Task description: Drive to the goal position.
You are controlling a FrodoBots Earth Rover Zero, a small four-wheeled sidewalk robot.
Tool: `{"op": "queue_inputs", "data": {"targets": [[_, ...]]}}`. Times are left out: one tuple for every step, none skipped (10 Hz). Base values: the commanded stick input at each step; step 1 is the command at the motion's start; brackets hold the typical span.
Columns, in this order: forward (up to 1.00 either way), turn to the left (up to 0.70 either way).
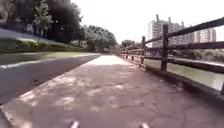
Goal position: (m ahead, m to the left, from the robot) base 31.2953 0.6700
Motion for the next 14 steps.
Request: {"op": "queue_inputs", "data": {"targets": [[0.70,0.00],[0.70,0.00],[0.70,0.00],[0.70,0.00],[0.70,0.00],[0.70,0.00],[0.70,0.00],[0.70,0.00],[0.70,0.00],[0.70,0.00],[0.70,0.00],[0.70,0.00],[0.70,0.00],[0.70,0.00]]}}
